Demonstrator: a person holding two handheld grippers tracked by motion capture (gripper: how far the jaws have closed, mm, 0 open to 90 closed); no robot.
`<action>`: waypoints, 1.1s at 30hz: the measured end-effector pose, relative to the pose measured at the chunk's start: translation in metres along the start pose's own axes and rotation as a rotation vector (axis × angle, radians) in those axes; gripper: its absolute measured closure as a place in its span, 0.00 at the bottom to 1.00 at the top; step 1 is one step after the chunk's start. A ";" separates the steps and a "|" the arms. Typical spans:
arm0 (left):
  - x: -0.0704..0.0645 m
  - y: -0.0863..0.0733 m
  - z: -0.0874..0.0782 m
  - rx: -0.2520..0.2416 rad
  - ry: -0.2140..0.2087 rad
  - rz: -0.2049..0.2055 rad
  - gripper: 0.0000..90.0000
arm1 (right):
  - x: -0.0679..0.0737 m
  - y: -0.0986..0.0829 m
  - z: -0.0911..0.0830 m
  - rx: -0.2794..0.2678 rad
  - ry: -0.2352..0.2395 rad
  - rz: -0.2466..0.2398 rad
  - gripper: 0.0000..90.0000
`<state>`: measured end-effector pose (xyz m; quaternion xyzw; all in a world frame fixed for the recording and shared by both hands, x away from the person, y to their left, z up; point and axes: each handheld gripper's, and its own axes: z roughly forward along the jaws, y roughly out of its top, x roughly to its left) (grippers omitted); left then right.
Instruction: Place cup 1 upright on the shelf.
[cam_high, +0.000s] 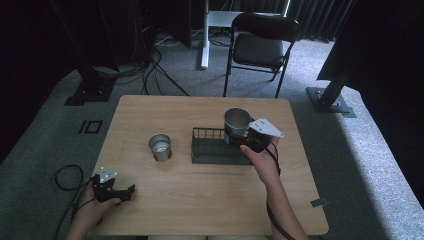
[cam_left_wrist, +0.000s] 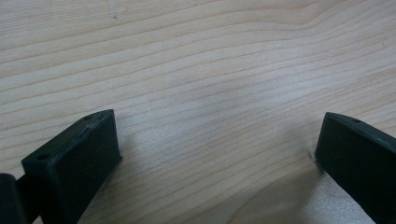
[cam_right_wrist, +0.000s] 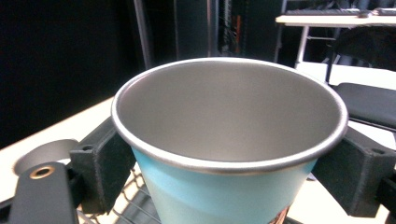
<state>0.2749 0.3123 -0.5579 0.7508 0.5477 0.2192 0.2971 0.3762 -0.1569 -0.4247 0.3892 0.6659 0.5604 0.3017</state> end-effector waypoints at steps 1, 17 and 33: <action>0.000 0.000 0.000 0.000 0.000 0.001 0.00 | -0.002 -0.002 0.000 0.003 -0.012 -0.001 0.15; 0.000 0.000 0.000 0.001 0.000 0.001 0.00 | -0.016 -0.031 0.003 0.042 -0.111 0.011 0.15; 0.000 0.000 0.000 0.001 0.000 0.001 0.00 | -0.022 -0.050 0.005 0.079 -0.134 0.019 0.15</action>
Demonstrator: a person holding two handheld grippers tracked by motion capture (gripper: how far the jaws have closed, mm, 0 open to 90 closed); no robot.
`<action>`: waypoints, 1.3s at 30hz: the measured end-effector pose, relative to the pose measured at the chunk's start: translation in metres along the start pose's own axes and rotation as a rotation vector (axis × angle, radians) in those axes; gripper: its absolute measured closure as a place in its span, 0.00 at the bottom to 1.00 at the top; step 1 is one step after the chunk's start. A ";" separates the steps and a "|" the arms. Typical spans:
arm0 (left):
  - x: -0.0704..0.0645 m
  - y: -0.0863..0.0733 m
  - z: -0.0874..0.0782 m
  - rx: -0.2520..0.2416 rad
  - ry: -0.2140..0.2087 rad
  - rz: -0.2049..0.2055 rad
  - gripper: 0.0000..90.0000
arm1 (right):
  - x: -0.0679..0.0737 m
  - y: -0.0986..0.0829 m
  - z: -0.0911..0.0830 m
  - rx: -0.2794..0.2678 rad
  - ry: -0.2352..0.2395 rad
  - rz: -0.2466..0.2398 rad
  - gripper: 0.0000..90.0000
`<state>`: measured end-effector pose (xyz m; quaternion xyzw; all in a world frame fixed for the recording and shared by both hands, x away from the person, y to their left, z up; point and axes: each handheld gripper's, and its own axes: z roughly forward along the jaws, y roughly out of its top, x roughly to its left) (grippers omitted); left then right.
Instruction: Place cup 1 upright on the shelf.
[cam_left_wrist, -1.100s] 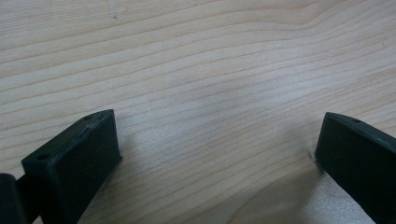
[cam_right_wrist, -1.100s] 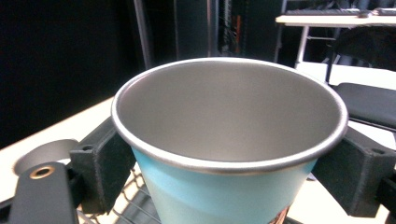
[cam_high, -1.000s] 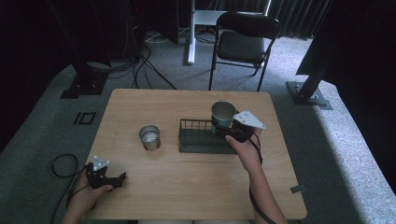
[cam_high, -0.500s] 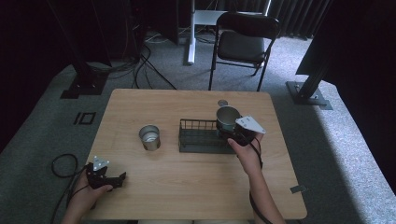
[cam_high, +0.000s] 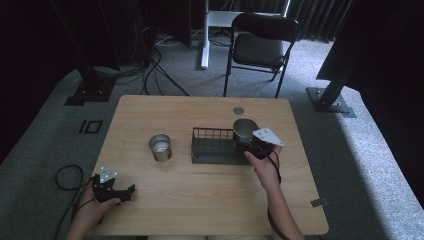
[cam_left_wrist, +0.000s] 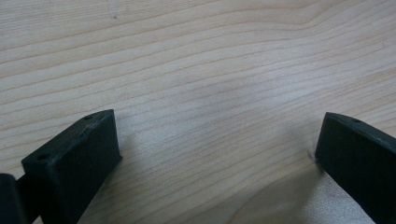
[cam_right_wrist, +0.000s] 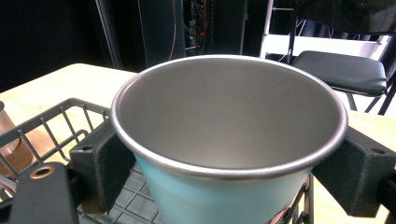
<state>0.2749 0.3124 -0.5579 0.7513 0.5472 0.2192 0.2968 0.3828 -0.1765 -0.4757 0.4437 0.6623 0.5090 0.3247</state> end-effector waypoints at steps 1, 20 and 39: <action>0.000 0.000 0.000 0.000 0.000 0.000 0.00 | 0.000 -0.001 0.000 -0.001 0.000 0.001 0.15; 0.000 0.000 0.000 0.000 0.000 0.000 0.00 | 0.006 -0.012 0.004 -0.021 -0.022 -0.009 0.15; 0.000 0.000 0.000 0.000 0.000 0.000 0.00 | 0.001 -0.014 -0.005 -0.024 0.021 0.002 0.13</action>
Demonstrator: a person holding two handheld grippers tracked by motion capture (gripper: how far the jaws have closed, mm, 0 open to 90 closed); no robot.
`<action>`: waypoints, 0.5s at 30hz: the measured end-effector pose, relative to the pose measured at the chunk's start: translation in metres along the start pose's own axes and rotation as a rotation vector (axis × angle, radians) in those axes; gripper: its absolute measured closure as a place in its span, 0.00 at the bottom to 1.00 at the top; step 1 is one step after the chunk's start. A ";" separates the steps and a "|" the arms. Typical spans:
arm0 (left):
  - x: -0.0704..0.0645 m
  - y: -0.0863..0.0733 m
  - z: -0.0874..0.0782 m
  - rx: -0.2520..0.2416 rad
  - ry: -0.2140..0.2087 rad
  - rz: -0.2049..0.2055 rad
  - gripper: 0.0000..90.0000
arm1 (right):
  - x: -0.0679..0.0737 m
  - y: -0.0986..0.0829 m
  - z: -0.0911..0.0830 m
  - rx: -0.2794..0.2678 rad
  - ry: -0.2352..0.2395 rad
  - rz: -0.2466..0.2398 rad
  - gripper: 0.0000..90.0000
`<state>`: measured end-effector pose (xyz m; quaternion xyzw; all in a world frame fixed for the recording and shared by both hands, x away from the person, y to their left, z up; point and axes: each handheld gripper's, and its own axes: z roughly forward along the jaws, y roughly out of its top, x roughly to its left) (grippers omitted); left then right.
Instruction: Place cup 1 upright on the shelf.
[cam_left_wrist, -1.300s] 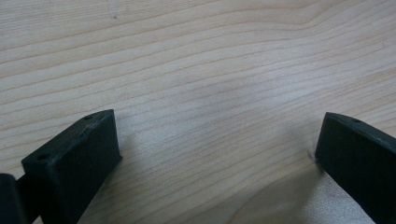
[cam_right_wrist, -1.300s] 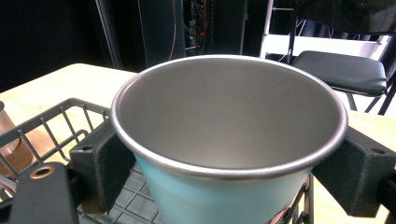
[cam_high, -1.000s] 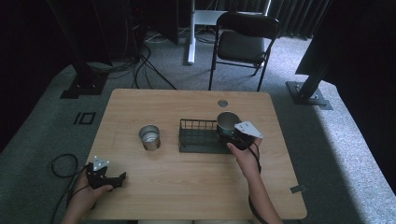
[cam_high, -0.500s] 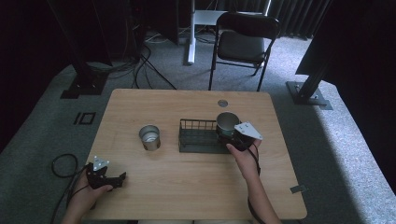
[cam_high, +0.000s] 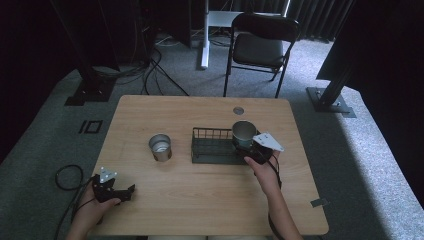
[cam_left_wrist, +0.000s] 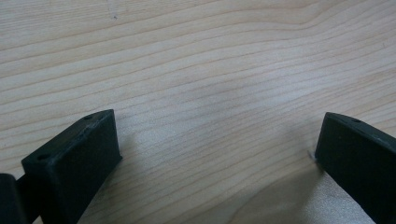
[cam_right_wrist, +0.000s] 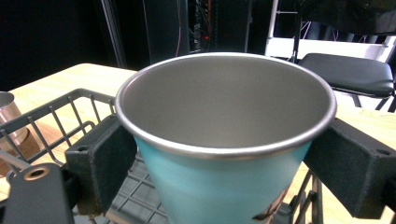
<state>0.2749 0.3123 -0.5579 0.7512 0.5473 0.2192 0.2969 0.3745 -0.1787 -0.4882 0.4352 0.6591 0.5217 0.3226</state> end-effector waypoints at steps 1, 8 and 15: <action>0.000 0.000 0.000 0.000 0.000 0.000 0.00 | 0.000 0.000 -0.001 0.000 0.002 -0.002 0.13; 0.000 0.000 0.000 0.000 0.000 0.000 0.00 | 0.000 -0.002 -0.008 0.021 0.021 -0.011 0.13; 0.000 0.000 0.000 0.000 0.000 0.001 0.00 | -0.002 -0.005 -0.015 0.034 0.029 -0.016 0.13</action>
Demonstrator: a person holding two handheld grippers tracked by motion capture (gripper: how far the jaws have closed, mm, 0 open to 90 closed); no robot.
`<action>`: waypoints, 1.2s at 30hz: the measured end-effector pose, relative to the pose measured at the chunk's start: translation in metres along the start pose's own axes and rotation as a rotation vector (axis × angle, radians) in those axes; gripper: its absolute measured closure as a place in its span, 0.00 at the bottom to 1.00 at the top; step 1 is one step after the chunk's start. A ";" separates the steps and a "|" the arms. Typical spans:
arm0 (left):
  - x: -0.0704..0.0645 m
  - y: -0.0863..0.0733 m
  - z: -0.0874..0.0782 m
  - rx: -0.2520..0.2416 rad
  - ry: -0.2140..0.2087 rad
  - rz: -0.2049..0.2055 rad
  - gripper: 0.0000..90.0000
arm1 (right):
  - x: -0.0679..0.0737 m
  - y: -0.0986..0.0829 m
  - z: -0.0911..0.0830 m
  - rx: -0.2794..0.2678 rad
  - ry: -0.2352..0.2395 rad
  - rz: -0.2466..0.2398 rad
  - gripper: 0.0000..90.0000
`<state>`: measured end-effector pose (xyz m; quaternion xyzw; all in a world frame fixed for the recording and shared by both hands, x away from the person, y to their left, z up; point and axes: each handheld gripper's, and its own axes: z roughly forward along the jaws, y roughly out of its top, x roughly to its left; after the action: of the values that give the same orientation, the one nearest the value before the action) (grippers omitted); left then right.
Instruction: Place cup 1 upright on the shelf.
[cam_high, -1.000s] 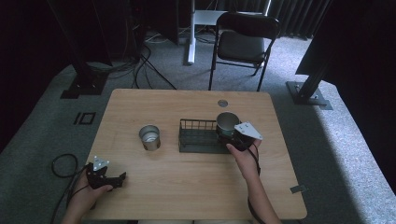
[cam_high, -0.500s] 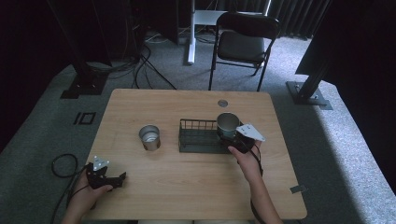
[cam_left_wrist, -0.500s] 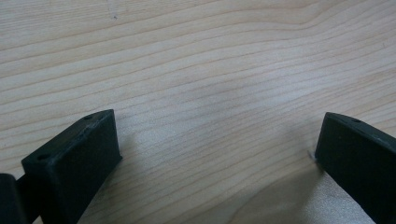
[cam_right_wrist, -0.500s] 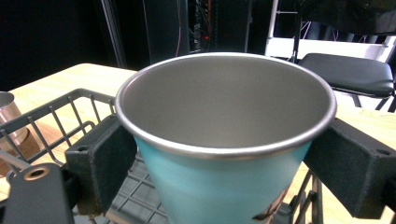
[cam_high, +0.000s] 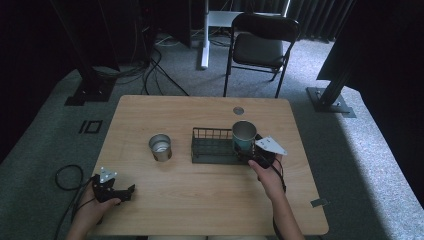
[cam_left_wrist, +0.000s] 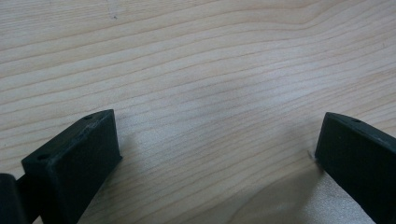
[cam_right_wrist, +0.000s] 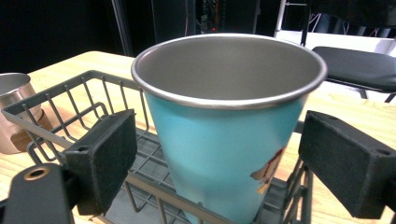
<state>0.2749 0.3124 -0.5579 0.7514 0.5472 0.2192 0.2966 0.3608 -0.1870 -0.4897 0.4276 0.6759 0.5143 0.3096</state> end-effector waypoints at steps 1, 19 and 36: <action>0.000 0.000 0.000 0.000 0.000 0.000 0.00 | -0.001 0.000 -0.001 0.000 0.003 -0.002 0.13; 0.000 0.000 0.000 0.000 0.000 0.000 0.00 | -0.008 -0.009 -0.024 0.011 0.010 -0.019 0.13; 0.000 0.000 0.000 -0.002 0.000 -0.002 0.00 | -0.024 -0.030 -0.044 0.048 -0.002 -0.012 0.13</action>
<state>0.2749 0.3122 -0.5580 0.7507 0.5476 0.2194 0.2974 0.3264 -0.2306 -0.5068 0.4312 0.6903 0.4957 0.3031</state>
